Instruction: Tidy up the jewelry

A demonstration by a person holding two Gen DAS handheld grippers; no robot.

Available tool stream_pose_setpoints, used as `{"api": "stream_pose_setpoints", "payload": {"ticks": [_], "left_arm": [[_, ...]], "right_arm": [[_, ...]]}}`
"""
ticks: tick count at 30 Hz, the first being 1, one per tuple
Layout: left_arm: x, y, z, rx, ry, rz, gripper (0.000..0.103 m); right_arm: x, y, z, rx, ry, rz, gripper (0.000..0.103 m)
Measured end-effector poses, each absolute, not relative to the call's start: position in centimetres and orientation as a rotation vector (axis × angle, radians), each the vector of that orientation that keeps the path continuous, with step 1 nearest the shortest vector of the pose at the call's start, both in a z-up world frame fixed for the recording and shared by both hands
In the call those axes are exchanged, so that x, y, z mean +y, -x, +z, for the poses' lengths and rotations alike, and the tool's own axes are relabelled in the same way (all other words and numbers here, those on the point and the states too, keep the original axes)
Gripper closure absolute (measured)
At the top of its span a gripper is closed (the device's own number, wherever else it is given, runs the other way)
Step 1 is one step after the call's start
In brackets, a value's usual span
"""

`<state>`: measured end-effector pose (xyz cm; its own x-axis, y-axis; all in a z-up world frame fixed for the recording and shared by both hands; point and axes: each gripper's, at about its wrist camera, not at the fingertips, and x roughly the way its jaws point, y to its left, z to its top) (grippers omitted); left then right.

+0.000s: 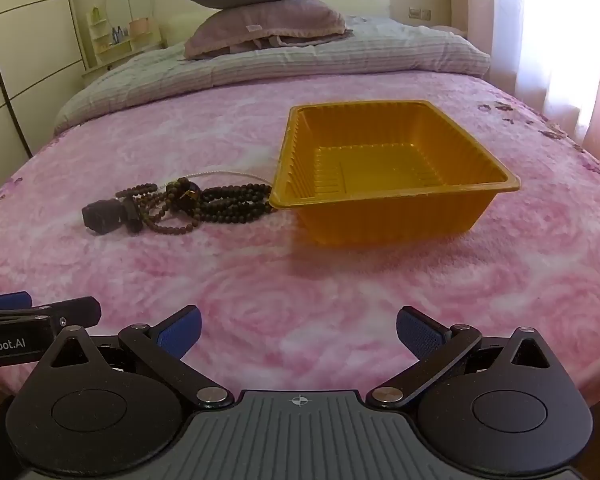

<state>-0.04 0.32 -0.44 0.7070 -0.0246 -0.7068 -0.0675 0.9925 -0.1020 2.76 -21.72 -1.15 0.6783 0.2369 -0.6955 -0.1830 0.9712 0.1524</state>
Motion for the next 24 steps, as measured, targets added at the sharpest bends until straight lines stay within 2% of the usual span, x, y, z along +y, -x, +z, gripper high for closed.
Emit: {"api": "stream_pose_setpoints", "payload": {"ticks": [24], "left_arm": [[0.38,0.06,-0.45,0.786,0.124,0.026,0.0]], "right_arm": [[-21.62,-2.66,-0.93,0.785,-0.072,0.235,0.0]]}}
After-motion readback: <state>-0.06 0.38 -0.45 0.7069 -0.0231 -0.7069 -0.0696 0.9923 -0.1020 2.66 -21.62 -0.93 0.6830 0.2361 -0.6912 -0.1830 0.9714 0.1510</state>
